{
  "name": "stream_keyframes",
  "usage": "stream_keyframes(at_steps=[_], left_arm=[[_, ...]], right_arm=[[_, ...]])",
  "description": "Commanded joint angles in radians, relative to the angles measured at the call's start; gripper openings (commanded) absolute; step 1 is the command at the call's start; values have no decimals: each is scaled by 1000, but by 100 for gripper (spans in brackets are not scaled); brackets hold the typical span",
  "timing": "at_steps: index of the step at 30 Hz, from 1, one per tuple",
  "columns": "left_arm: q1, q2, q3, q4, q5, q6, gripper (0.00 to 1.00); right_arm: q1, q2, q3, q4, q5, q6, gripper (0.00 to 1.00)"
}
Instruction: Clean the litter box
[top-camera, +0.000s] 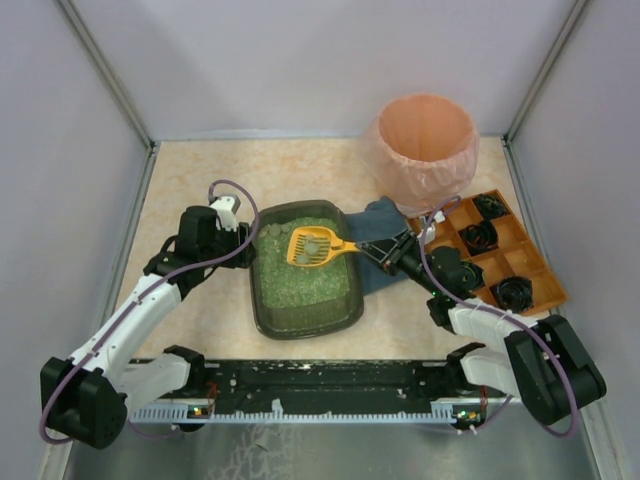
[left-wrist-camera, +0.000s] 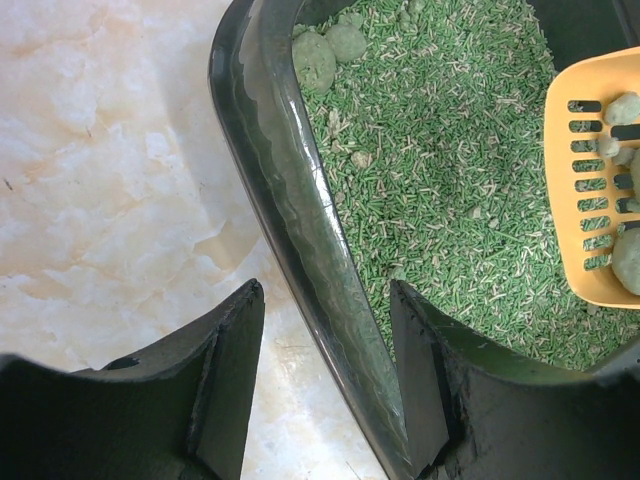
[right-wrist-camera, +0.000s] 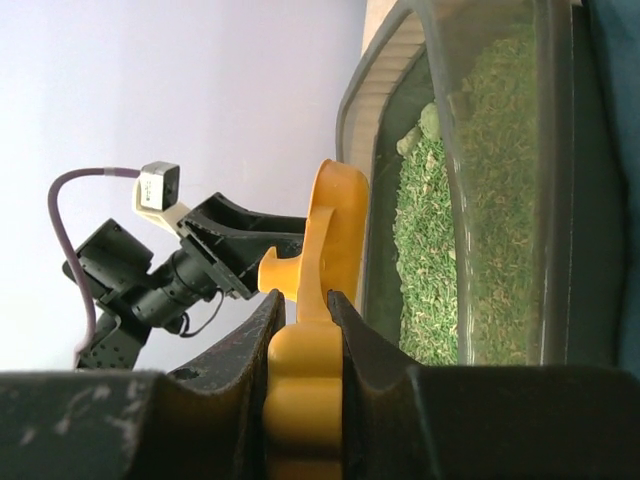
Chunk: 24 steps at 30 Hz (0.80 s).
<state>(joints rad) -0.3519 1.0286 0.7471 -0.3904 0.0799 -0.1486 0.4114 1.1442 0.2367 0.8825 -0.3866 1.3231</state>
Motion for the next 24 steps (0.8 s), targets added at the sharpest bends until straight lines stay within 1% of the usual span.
stream_keyframes(at_steps=[1,6,12,15,19,24], left_arm=[[-4,-7,1,2,2,15,59],[-4,-11,-1,2,0,14,59],[-4,-5,1,2,-1,15,59],[-4,-5,0,3,-4,14,59],[-4,-3,1,2,-9,12,59],[-4,2,4,-5,-18,13,58]], right_arm=[[-6,-21,33,89,-19,53,0],[-29,-39,60,88,-37,102,0],[-37,-45,211,-18,-80,98,0],[-67,-46,295,-85,-94,98,0],[-141,-36,420,-202,-98,98,0],[-288,12,594,-270,-139,115,0]])
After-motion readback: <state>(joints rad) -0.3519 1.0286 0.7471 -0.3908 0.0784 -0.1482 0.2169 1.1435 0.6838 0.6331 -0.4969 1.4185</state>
